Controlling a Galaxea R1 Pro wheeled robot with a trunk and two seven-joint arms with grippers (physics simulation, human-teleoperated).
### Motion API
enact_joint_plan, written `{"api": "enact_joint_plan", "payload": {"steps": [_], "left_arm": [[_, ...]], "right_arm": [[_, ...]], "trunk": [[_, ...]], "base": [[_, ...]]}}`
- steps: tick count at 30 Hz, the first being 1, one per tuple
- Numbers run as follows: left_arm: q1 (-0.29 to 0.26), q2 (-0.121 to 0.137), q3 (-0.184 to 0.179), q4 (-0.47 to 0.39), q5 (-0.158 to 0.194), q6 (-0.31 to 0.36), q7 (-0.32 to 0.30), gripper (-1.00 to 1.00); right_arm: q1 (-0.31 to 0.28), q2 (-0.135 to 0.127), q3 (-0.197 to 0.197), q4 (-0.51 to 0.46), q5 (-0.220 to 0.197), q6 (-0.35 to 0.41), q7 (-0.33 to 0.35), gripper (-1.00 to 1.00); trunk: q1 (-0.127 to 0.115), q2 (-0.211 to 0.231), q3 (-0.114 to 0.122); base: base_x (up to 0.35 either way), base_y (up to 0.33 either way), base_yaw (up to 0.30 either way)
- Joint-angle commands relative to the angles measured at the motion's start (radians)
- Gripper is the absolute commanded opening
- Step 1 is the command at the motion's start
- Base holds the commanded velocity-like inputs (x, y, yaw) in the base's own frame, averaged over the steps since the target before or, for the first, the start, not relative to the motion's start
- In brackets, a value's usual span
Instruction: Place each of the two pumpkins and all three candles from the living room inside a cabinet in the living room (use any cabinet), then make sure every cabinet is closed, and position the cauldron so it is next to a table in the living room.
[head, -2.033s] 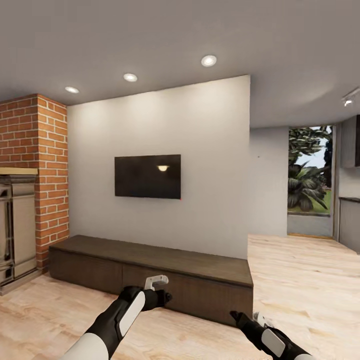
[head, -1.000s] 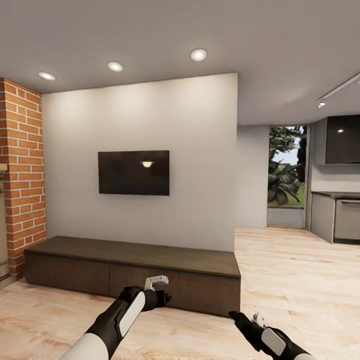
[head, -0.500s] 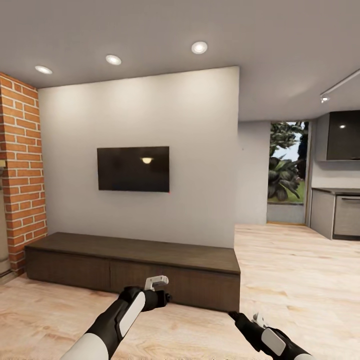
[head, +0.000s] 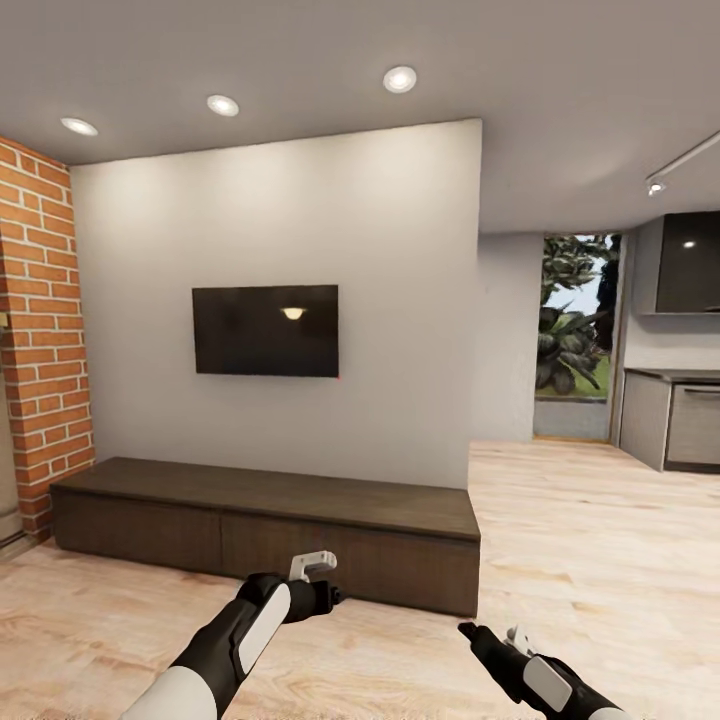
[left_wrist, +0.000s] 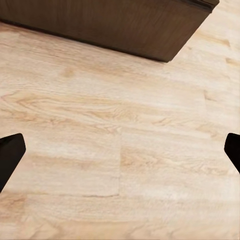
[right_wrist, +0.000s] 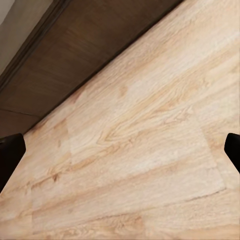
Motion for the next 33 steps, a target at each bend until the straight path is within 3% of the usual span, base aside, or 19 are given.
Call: {"api": "enact_joint_plan", "payload": {"steps": [1, 33], "left_arm": [[-0.001, 0.000, -0.003, -0.001, 0.011, 0.003, 0.010, 1.00], [-0.001, 0.000, -0.001, 0.005, 0.011, 0.003, 0.010, 1.00]], "right_arm": [[-0.001, -0.001, 0.008, 0.000, -0.009, 0.002, 0.001, 1.00], [-0.001, -0.001, 0.008, 0.001, -0.009, -0.006, 0.000, 1.00]], "trunk": [[0.000, -0.001, -0.003], [0.000, -0.001, -0.056]], "base": [[0.000, 0.000, 0.000], [0.000, 0.000, 0.000]]}}
